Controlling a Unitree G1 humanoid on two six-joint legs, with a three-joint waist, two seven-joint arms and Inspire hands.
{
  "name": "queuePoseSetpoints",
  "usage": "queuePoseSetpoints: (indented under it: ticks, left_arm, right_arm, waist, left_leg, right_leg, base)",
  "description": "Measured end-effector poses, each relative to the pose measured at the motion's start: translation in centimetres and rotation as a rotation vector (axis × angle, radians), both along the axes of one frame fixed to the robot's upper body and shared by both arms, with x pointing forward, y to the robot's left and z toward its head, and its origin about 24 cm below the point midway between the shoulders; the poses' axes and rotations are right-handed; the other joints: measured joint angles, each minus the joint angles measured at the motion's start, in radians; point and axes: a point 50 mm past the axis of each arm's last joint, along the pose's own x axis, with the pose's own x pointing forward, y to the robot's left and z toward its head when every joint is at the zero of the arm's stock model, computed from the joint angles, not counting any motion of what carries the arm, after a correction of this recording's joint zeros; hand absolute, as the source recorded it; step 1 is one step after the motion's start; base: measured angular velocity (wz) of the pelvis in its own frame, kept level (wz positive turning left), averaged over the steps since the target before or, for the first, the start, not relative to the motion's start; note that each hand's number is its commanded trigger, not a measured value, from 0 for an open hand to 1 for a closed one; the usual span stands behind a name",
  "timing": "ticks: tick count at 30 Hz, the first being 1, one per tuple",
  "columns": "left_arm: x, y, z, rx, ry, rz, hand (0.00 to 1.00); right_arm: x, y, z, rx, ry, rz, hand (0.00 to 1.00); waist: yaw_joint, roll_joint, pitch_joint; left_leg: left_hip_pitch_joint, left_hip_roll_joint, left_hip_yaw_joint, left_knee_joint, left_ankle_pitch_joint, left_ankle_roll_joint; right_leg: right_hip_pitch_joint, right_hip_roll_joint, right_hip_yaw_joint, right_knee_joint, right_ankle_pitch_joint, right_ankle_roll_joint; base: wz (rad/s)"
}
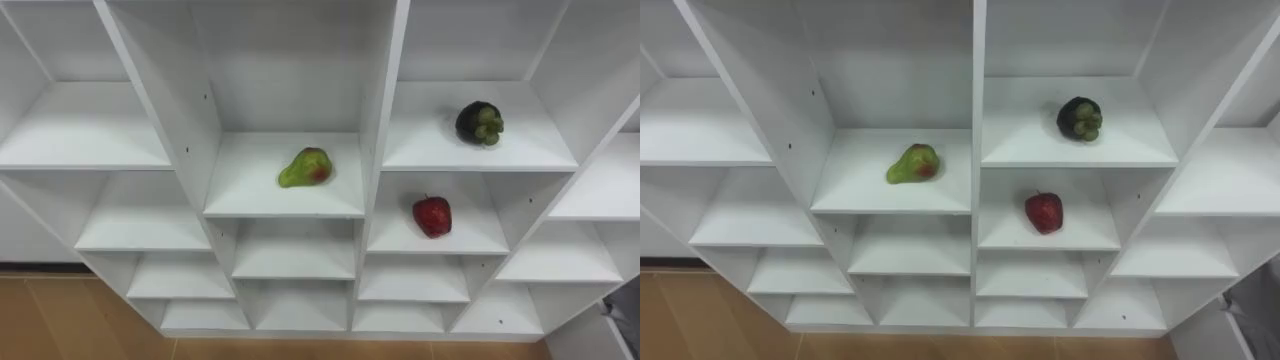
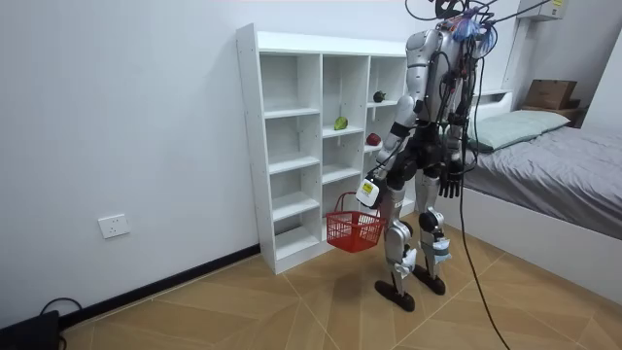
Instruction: Collect fruits from the closet
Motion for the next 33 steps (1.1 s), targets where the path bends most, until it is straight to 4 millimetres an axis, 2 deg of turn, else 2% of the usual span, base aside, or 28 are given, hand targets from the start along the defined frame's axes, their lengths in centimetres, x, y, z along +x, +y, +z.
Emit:
queuePoseSetpoints:
  ticks: [14, 33]
  left_arm:
    - [0.1, 0.1, 0.0, 0.056, 0.007, -0.021, 1.0]
    - [0.3, -0.3, 0.0, 0.062, -0.01, -0.019, 1.0]
  right_arm:
    - [1.1, -0.4, 0.1, -0.054, -0.054, 0.007, 0.0]
    - [1.4, -0.6, 0.1, -0.089, -0.092, 0.012, 0.0]
  waist:
    - [0.003, 0.002, 0.0009]
    - [0.004, 0.004, 0.005]
  left_leg:
    - [0.002, 0.0, 0.002, 0.0, 0.0, 0.0]
    - [0.001, 0.0, 0.002, -0.002, 0.0, 0.0]
  right_leg:
    - [0.002, 0.0, 0.002, 0.0, 0.0, 0.0]
    - [0.0, 0.0, 0.003, 0.0, 0.0, 0.0]
  base:
    - [0.0]
    - [0.0]
